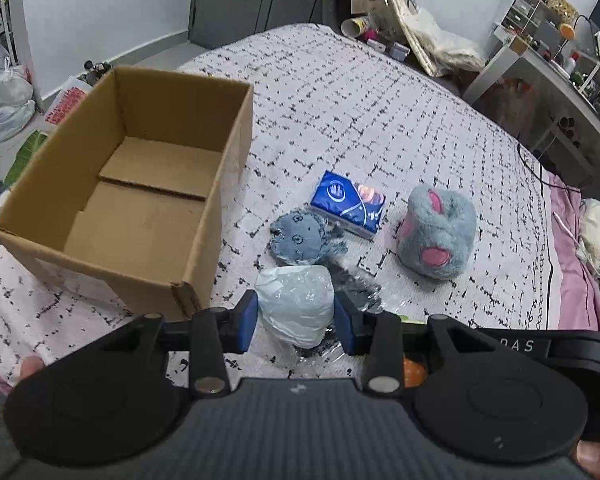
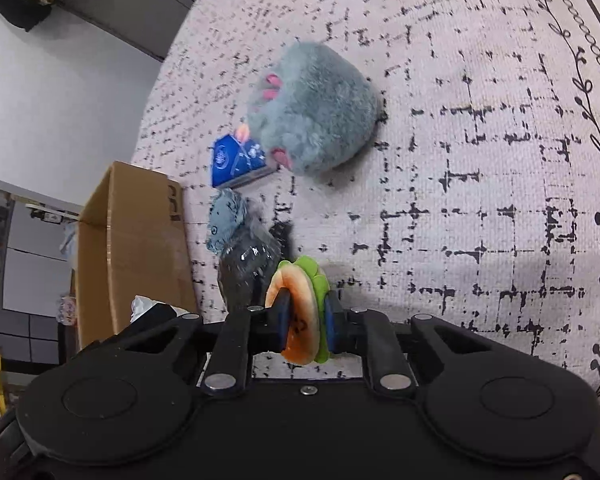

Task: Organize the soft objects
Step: 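Carry the white item with the left tool while the right tool carries the burger toward the box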

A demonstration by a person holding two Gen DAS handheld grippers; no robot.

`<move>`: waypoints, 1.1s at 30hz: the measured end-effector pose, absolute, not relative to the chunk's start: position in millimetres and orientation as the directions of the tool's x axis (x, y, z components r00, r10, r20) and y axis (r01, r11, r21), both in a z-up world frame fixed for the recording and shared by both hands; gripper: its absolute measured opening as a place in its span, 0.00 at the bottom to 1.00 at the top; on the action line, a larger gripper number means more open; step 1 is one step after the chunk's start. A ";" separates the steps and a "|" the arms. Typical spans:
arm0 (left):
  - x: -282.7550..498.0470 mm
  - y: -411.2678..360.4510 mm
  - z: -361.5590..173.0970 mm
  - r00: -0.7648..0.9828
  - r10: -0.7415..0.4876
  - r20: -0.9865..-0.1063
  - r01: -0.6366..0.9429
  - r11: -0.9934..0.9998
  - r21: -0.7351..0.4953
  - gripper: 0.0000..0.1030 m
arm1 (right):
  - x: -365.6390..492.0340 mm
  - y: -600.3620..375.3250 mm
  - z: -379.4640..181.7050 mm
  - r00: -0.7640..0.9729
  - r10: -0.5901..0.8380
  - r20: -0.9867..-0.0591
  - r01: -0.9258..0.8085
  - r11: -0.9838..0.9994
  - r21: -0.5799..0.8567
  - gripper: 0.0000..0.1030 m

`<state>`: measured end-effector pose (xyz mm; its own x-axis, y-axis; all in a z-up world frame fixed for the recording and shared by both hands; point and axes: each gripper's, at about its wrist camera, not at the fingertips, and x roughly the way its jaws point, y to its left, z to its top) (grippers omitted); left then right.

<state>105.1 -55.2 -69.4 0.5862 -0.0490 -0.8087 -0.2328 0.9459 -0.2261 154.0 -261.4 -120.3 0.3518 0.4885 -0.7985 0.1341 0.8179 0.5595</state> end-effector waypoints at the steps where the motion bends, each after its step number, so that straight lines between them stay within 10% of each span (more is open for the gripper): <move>1: 103.9 -54.8 -66.7 0.591 -0.049 -0.805 -0.232 0.946 -0.227 0.38 | 152.4 -262.0 -117.0 0.365 0.493 -0.790 0.128 0.814 0.567 0.16; 33: 104.8 3.3 11.0 0.706 0.037 -0.708 -0.289 0.926 -0.241 0.38 | 161.6 -214.7 -23.0 0.566 0.558 -0.607 -0.161 0.797 0.582 0.17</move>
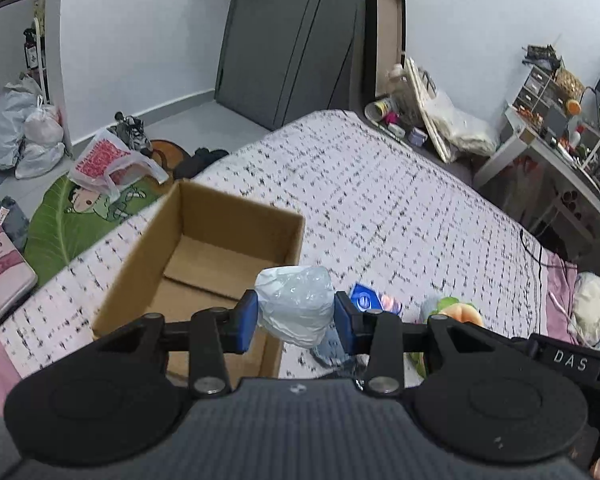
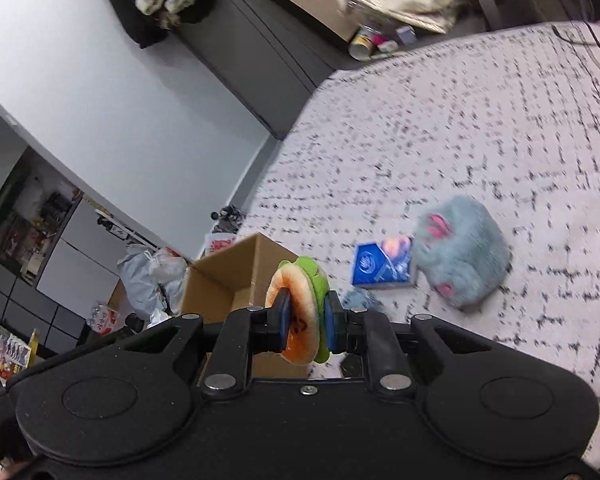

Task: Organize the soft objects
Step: 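Carry the white item with the left tool while the right tool carries the burger toward the box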

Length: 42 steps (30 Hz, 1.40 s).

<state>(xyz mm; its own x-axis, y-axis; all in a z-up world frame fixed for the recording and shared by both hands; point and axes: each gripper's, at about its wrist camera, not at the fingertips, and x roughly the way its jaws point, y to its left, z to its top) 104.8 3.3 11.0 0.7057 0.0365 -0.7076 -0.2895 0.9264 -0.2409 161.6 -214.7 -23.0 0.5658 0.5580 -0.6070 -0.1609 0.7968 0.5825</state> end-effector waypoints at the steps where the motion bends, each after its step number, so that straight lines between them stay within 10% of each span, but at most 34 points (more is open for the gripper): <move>1: 105.8 5.2 12.8 0.709 0.039 -0.705 -0.291 0.926 -0.242 0.38 | 162.4 -212.1 -21.1 0.567 0.562 -0.602 -0.167 0.794 0.584 0.17; 42: 168.6 113.9 -12.8 0.675 0.046 -0.737 -0.400 0.861 -0.312 0.39 | 223.3 -87.3 -23.9 0.500 0.639 -0.585 -0.252 0.753 0.607 0.17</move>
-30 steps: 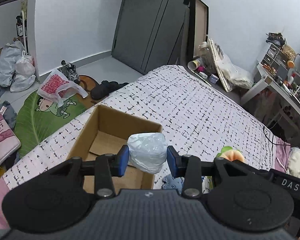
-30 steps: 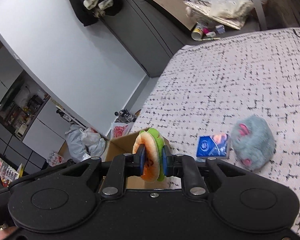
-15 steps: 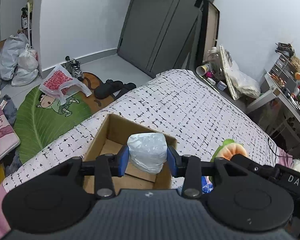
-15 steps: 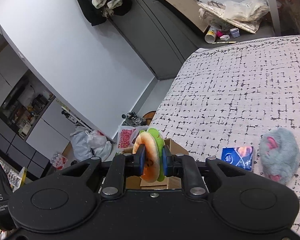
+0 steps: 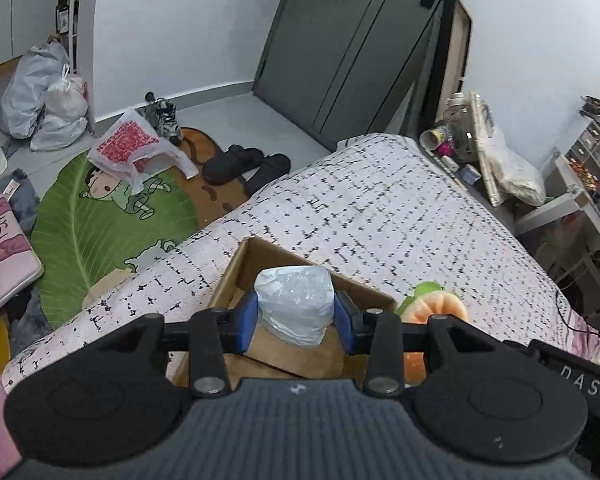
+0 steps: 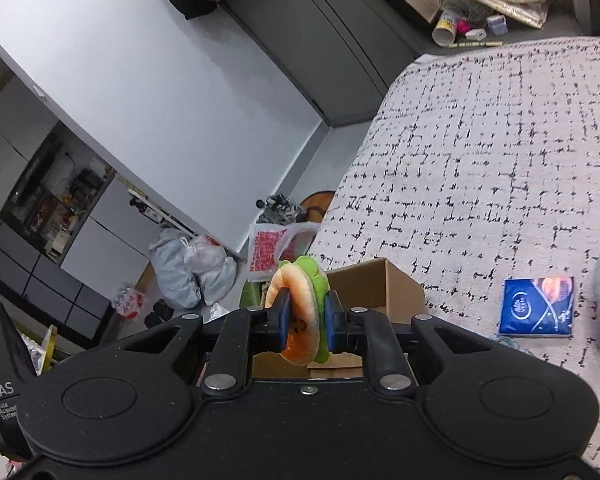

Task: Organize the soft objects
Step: 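Carry the white item with the left tool while the right tool carries the burger toward the box, then open the left tool over the box while the right tool releases the burger inside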

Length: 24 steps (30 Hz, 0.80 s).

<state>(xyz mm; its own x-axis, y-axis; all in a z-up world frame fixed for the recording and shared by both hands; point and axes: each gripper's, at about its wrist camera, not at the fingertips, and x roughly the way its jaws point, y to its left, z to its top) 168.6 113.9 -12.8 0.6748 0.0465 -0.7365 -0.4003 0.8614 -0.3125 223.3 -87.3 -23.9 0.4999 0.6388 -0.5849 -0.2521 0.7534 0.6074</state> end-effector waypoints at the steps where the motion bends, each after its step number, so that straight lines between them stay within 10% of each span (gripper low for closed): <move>1: 170.8 116.0 -15.7 0.671 0.043 -0.740 -0.403 0.859 -0.315 0.39 | 225.5 -85.3 -26.8 0.495 0.636 -0.592 -0.248 0.756 0.605 0.17; 18: 193.6 136.8 -39.5 0.610 0.041 -0.792 -0.455 0.836 -0.306 0.49 | 248.6 -66.1 -59.7 0.438 0.631 -0.640 -0.201 0.763 0.614 0.19; 22: 191.8 139.6 -33.5 0.601 0.071 -0.796 -0.478 0.830 -0.287 0.61 | 251.4 -67.6 -63.4 0.442 0.620 -0.648 -0.160 0.766 0.623 0.51; 24: 188.7 139.8 -28.9 0.594 0.084 -0.800 -0.483 0.833 -0.271 0.64 | 248.4 -74.3 -61.0 0.447 0.615 -0.649 -0.156 0.769 0.620 0.51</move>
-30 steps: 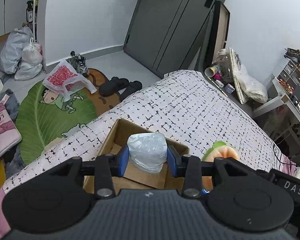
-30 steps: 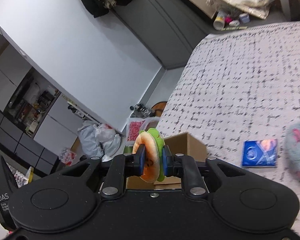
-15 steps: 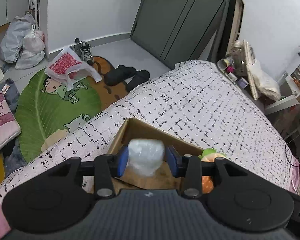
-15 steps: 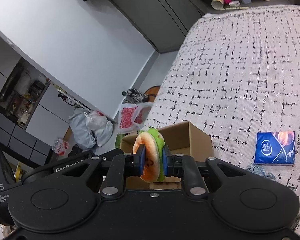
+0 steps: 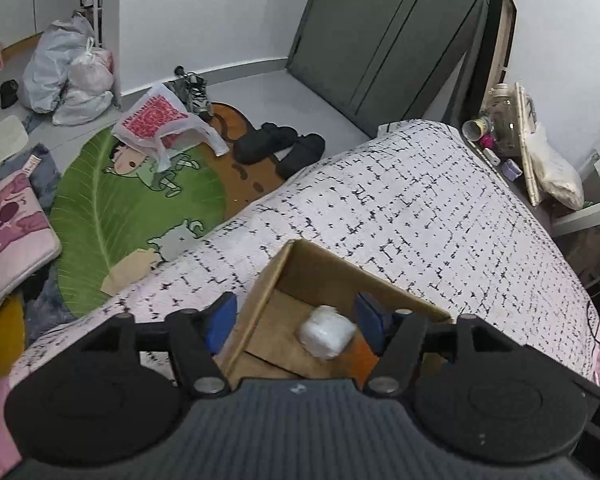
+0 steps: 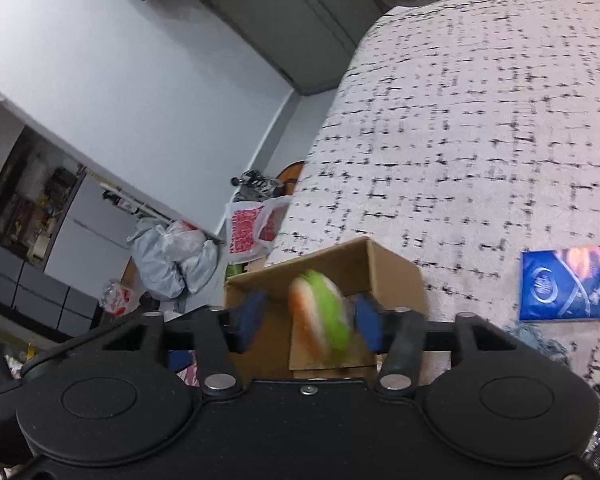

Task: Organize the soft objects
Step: 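Open the left tool over the box while the right tool releases the burger inside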

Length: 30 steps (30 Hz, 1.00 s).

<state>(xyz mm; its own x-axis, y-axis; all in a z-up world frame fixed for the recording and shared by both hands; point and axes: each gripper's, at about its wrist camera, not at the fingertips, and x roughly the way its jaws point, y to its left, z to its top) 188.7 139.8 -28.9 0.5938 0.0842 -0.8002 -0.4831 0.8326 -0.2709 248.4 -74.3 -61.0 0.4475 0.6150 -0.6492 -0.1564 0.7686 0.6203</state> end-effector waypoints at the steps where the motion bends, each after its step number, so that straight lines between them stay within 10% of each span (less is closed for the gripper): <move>1: 186.2 139.6 -26.6 0.596 0.085 -0.799 -0.481 0.834 -0.269 0.68 | 245.2 -79.3 -58.5 0.451 0.622 -0.640 -0.162 0.762 0.627 0.51; 18: 145.3 85.9 -6.0 0.640 0.114 -0.760 -0.440 0.865 -0.241 1.00 | 202.0 -154.5 -25.6 0.504 0.594 -0.626 -0.220 0.790 0.572 0.70; 22: 135.1 69.7 2.8 0.669 0.134 -0.731 -0.414 0.884 -0.217 1.00 | 191.9 -170.5 -18.5 0.518 0.581 -0.628 -0.238 0.803 0.546 0.88; 30: 120.0 43.0 14.7 0.700 0.126 -0.703 -0.390 0.892 -0.228 1.00 | 180.3 -210.3 -1.1 0.559 0.559 -0.612 -0.233 0.814 0.531 0.92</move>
